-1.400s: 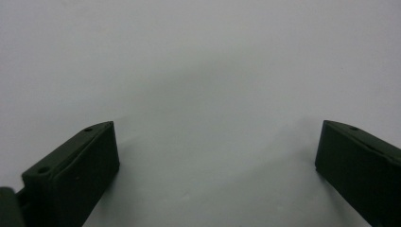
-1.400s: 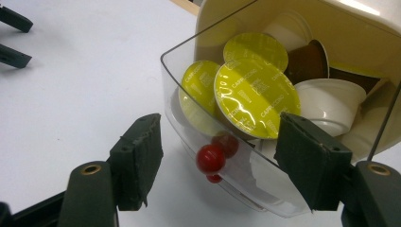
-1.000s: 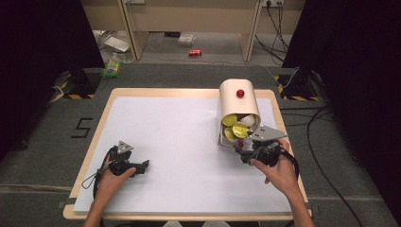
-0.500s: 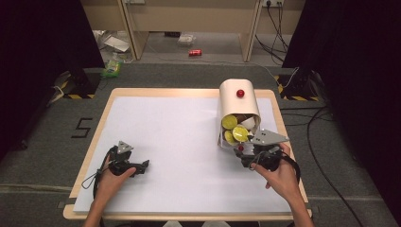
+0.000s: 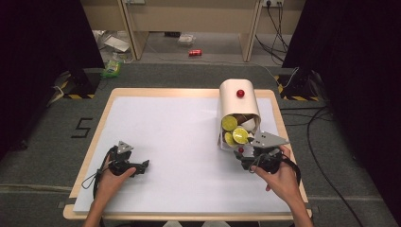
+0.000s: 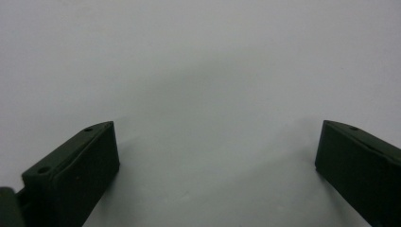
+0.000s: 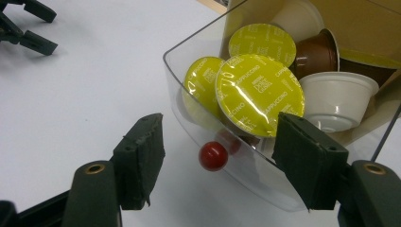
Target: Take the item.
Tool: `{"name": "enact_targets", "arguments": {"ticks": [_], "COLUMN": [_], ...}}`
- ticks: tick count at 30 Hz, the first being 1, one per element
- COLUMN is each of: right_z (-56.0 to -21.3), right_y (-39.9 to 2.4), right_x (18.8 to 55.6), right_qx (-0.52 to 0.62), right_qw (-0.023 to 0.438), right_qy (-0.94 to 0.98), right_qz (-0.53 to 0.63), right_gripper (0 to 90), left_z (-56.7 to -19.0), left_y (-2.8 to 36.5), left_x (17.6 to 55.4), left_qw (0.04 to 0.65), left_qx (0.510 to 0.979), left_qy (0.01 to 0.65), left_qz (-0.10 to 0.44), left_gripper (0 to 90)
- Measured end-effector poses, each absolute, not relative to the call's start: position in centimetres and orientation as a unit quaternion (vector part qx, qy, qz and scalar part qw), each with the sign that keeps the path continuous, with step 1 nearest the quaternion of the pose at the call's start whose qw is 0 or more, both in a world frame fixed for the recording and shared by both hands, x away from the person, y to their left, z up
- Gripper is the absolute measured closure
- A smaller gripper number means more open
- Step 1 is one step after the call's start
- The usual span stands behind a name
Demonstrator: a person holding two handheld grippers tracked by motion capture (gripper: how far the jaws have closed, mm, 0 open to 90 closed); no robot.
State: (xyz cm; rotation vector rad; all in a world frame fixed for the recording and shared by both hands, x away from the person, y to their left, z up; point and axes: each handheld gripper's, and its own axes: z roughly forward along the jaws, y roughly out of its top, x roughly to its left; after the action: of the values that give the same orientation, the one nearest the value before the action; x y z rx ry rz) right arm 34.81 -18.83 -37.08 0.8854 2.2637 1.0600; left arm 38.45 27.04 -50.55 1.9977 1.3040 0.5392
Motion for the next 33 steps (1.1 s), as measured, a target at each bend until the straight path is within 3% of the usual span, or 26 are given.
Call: {"name": "enact_targets", "arguments": {"ticks": [33], "right_z": [-37.22], "right_y": [-19.07], "right_x": [34.04], "right_qx": [0.328], "right_qw": [0.229], "right_qy": [0.827], "right_qz": [0.396], "right_gripper": [34.8], "left_z": [-50.54], "left_y": [27.03], "left_x": [38.45], "left_qw": [0.341], "left_qx": [0.768], "left_qy": [0.501], "left_qz": [0.207], "left_gripper": [0.0]}}
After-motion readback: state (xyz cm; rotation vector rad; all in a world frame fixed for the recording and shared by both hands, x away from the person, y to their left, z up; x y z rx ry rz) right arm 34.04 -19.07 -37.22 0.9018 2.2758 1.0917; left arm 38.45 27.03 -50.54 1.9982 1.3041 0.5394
